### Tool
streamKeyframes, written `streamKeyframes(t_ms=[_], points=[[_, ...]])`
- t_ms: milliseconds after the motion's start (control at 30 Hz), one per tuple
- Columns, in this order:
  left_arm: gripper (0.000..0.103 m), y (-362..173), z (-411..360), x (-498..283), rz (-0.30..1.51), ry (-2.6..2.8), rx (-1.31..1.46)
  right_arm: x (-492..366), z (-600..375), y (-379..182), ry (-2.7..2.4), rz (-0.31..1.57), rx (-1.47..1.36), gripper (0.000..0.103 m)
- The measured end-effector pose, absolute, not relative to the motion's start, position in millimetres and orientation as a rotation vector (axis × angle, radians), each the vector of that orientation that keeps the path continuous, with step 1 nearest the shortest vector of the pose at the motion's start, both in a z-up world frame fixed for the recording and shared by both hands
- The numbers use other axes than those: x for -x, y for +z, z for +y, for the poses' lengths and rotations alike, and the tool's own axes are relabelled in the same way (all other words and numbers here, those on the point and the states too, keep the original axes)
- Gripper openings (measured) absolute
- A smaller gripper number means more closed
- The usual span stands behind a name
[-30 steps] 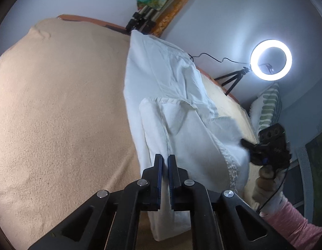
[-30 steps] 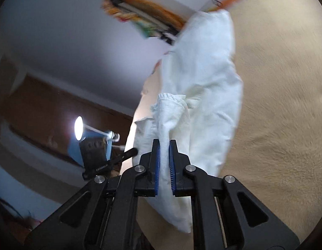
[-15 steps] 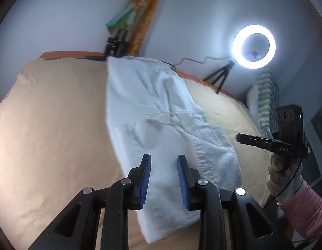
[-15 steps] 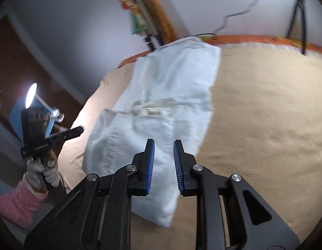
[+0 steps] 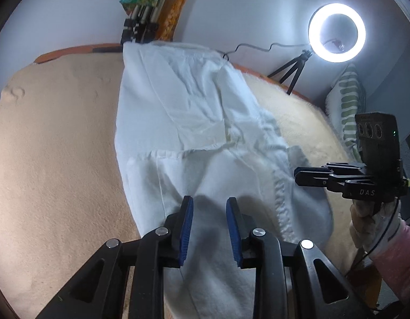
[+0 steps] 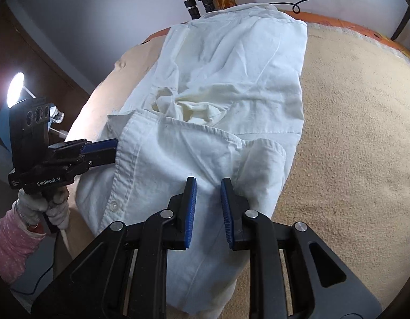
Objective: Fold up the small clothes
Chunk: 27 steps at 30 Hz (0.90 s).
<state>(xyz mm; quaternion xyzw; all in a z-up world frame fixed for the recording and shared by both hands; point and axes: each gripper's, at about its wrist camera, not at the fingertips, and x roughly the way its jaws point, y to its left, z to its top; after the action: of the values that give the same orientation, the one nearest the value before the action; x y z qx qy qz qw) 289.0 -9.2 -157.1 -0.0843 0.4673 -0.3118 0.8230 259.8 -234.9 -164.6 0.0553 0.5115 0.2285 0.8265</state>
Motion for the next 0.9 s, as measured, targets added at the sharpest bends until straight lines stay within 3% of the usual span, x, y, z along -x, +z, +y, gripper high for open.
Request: streamKeyframes(t_ms=[267, 367, 900], points=[[0.037, -129, 14, -365, 0.91, -0.589, 0.192, -303, -268, -129, 0.484, 0.983, -0.165, 0.026], [0.039, -144, 22, -409, 0.927, -0.522, 0.202, -340, -285, -140, 0.393, 0.992, -0.186, 0.047], [0.041, -190, -24, -520, 0.967, -0.447, -0.028, -457, -304, -178, 0.305, 1.006, -0.225, 0.047]])
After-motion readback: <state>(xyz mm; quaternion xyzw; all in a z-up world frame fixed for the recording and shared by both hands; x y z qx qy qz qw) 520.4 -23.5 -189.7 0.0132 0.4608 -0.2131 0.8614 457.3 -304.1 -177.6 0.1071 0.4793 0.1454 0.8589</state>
